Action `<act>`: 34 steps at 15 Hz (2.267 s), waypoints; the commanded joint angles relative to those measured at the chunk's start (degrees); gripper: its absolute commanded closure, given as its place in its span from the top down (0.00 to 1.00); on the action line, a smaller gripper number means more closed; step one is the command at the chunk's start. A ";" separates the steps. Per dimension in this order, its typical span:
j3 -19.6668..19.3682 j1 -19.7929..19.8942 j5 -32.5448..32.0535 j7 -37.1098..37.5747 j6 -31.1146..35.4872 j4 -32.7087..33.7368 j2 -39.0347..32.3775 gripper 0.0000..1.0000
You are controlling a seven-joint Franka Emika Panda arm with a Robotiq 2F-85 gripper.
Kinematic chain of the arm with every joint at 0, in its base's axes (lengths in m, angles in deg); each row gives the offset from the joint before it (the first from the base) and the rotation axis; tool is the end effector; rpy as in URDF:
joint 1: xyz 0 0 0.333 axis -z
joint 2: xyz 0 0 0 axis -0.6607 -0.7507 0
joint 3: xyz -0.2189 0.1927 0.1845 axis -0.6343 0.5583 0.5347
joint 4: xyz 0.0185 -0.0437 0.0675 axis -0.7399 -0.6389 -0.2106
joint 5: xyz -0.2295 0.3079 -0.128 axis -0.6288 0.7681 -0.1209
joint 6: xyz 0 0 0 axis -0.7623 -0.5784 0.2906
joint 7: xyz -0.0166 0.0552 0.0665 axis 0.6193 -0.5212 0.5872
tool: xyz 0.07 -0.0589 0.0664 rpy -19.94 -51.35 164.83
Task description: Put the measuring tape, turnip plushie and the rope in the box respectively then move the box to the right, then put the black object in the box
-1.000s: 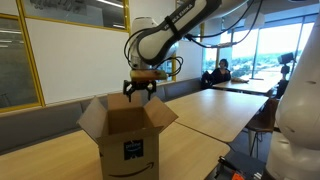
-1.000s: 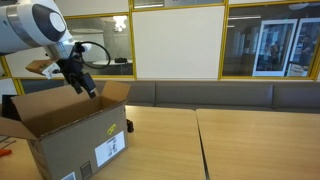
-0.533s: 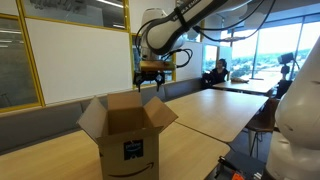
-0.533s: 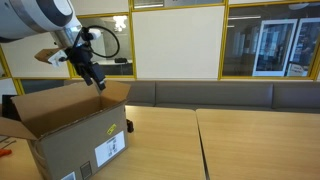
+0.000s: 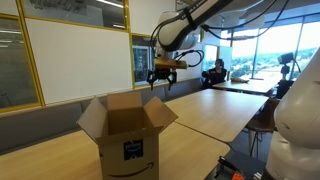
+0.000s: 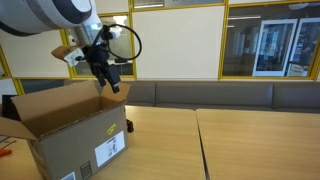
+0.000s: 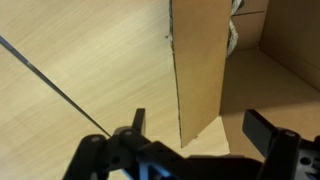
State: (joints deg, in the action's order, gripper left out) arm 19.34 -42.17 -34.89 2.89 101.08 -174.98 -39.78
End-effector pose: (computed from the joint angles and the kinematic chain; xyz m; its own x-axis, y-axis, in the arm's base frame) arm 0.4753 0.0473 0.4945 0.8274 -0.4946 0.2660 -0.4951 -0.8660 -0.0704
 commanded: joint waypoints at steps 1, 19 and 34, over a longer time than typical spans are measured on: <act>-2.77 0.27 7.75 -6.92 -0.32 -1.92 0.83 1.00; -5.47 -0.12 33.38 -25.57 -5.80 -2.81 -7.38 1.00; -5.46 0.29 33.68 -26.51 -4.97 -2.69 -6.69 0.14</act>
State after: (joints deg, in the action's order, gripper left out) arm 14.41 -42.08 -1.94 -22.46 96.59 -178.05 -47.00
